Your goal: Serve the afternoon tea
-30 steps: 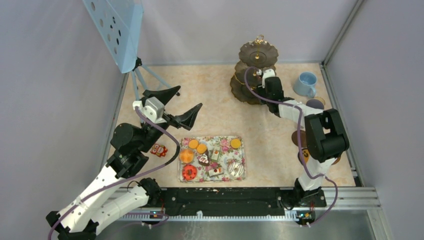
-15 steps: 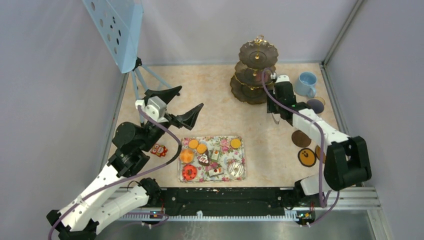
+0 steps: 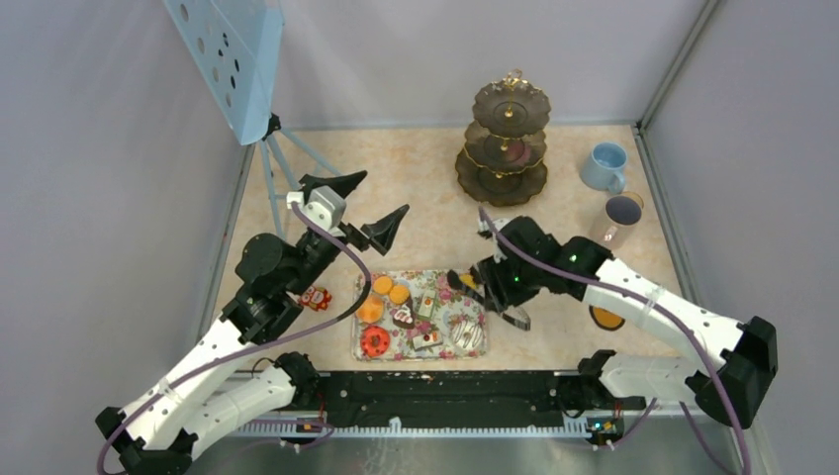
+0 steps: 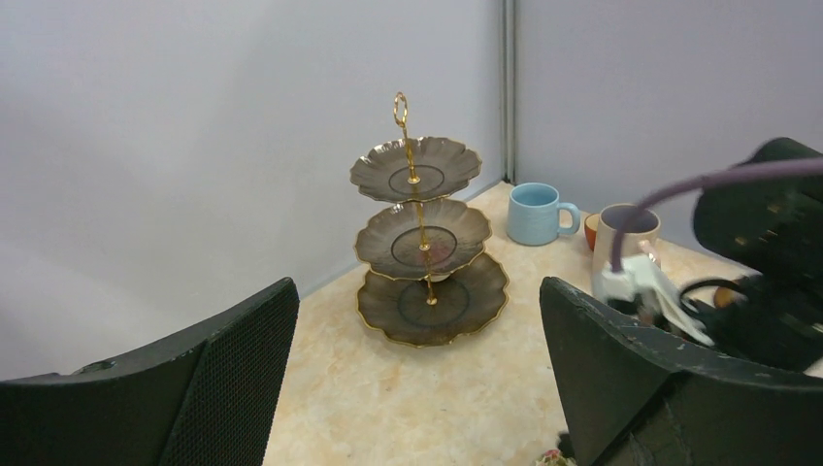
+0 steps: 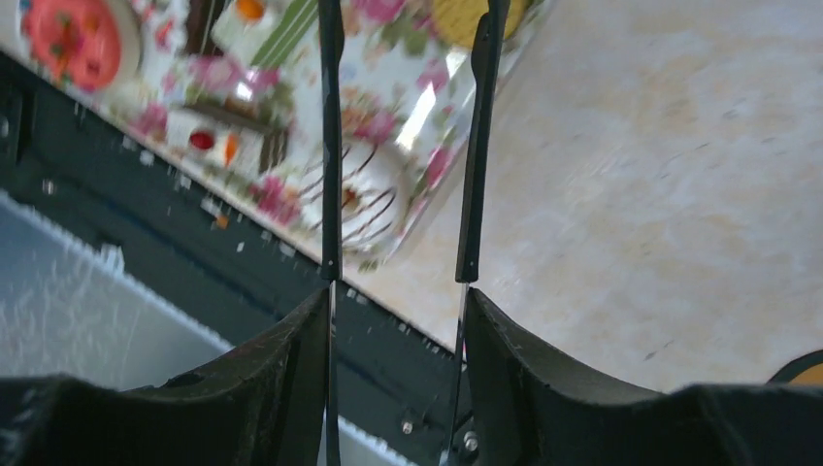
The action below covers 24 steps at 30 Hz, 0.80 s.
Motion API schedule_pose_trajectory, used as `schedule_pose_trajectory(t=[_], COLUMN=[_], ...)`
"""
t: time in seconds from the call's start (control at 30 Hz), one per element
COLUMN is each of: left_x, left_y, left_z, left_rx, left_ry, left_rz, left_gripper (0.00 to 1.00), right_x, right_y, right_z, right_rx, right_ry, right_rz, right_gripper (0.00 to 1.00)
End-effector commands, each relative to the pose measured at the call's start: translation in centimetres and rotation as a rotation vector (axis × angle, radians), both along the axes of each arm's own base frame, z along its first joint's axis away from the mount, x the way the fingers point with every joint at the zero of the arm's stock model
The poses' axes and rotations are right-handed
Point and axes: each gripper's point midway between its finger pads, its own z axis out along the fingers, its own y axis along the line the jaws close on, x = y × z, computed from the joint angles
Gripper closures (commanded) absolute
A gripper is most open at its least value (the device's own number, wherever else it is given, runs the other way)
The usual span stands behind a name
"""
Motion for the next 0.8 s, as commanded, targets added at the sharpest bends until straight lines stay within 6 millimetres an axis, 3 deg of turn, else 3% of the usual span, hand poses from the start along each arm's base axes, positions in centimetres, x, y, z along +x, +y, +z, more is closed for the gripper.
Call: schedule_pose_trajectory(t=[0.0,0.17,0.4,0.77], left_x=[0.3,0.7,1.0,0.9], left_y=[-0.4,-0.4,-0.4,-0.4], left_z=[0.0,-0.4,-0.6,-0.5], left_rx=[0.011,0.021,0.032,0.033], left_ry=[-0.006,0.004,0.003,0.001], left_rz=[0.001,0.012,0.023,0.023], left_gripper=[0.01,0.01,0.01,0.01], right_x=[-6.5,-8.4,-9.5,-10.5], right_y=[0.8,0.4,-0.5,0.8], right_z=[1.3,0.7,1.4,0.6], right_rx=[0.003,-0.092,-0.149,-0.186], right_ry=[0.114,0.08,0.027,0.008], right_rz=[0.132,0.22,0.242,0.319], right_gripper=[0.52,0.52,0.51,0.47])
